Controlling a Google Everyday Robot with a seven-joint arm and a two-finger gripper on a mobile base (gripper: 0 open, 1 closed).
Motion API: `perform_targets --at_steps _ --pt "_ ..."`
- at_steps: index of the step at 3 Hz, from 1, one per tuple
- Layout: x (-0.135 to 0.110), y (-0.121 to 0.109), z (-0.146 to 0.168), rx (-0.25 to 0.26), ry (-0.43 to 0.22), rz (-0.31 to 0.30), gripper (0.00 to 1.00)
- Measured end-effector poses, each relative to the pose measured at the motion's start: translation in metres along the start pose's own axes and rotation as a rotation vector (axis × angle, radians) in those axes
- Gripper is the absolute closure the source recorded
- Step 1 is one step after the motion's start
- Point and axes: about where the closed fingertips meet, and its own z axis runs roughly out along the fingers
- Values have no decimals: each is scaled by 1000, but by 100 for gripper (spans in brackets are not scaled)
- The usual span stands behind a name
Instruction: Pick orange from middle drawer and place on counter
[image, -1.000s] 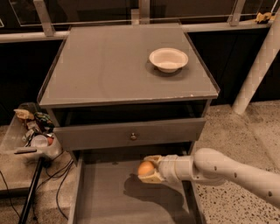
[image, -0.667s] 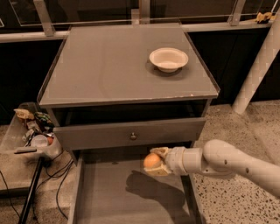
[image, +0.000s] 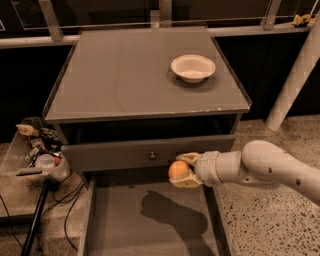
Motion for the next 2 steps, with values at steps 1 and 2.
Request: perform_targets --at_steps 1,2 --pt "-35 -7 -18 16 19 -54 100" --pt "-71 -20 -45 51 32 -91 100"
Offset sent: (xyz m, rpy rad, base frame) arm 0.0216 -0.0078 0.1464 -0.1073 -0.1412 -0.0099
